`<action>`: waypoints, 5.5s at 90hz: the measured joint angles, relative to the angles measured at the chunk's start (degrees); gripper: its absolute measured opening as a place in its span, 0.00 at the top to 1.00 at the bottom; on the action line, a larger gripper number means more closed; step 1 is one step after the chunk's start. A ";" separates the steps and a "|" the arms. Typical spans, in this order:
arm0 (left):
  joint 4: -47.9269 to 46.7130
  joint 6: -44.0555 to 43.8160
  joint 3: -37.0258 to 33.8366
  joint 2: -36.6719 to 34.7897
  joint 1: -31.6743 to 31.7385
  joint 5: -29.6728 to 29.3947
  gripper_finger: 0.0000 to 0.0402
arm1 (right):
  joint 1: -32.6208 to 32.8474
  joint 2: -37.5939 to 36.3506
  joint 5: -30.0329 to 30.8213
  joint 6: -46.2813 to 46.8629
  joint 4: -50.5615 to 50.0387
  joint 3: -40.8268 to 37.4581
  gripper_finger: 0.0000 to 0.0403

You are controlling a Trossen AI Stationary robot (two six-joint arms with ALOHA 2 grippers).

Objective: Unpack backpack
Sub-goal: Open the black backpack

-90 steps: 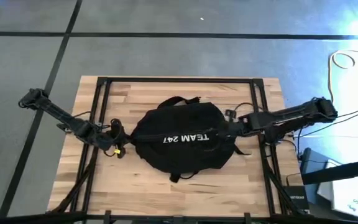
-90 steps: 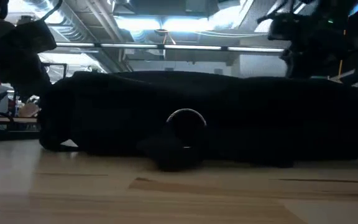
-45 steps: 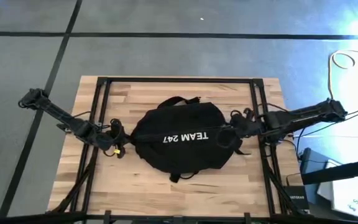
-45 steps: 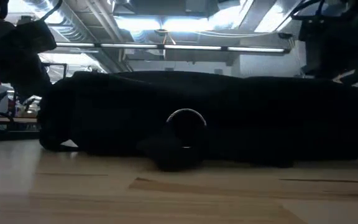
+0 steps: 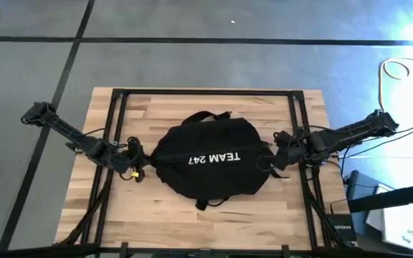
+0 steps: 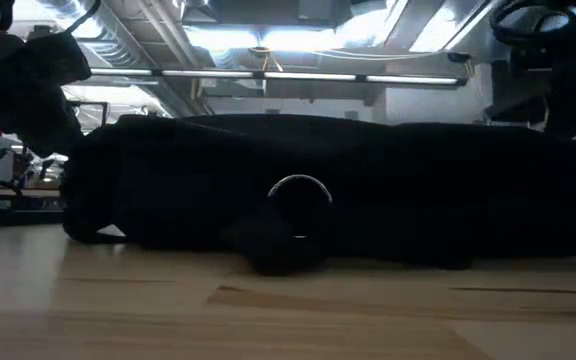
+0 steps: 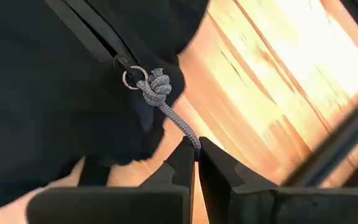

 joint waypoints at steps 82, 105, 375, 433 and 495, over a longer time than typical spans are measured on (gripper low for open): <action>-0.05 0.04 0.00 0.02 0.00 0.20 1.00 | 0.58 3.18 -11.90 5.30 -3.25 0.07 1.00; 0.94 -1.57 0.00 0.02 -0.02 -0.80 0.99 | 0.58 3.93 -11.56 1.47 -2.91 0.07 1.00; 18.49 53.13 31.58 47.54 28.20 14.06 0.41 | 0.58 3.93 -1.39 -3.63 1.81 0.02 1.00; 21.67 52.28 31.58 47.54 28.60 10.34 0.41 | 0.19 3.96 6.67 -32.04 45.91 1.73 1.00; 18.50 50.53 31.58 47.54 29.70 14.10 0.41 | 0.19 4.52 9.58 -46.24 35.49 8.98 0.87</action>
